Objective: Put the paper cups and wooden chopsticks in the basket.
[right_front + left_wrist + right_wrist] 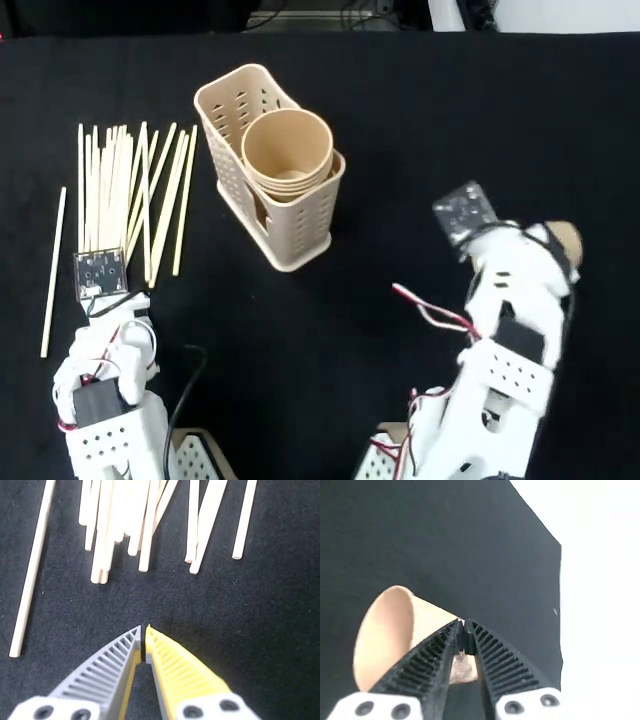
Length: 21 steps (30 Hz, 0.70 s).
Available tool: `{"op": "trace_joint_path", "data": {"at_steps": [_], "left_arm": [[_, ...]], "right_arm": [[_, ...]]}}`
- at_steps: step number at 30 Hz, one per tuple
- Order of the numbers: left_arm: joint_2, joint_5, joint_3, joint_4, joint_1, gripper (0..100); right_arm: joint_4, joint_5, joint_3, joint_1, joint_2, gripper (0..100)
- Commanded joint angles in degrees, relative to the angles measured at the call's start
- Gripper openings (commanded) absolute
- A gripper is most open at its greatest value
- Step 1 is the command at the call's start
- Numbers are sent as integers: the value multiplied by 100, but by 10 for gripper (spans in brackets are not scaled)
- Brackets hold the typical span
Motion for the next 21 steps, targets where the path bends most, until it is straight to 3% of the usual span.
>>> {"op": "trace_joint_path", "data": {"at_steps": [1,4,7,13,17,21], "left_arm": [[-9,0,101,18,-40,30],[-9,0,101,18,-40,30],[-9,0,101,18,-40,30],[-9,0,101,18,-40,30],[-9,0,101,18,-40,30],[-9,0,101,18,-40,30]], "right_arm": [[-141,0,-66,158,-119,18],[220,-527,-330,141,-119,60],[1670,-738,-1077,26,-119,159],[3956,-747,-2563,-475,-84,170],[4009,-686,-2466,-607,-66,201],[3279,-659,-1701,-501,-66,246]]}}
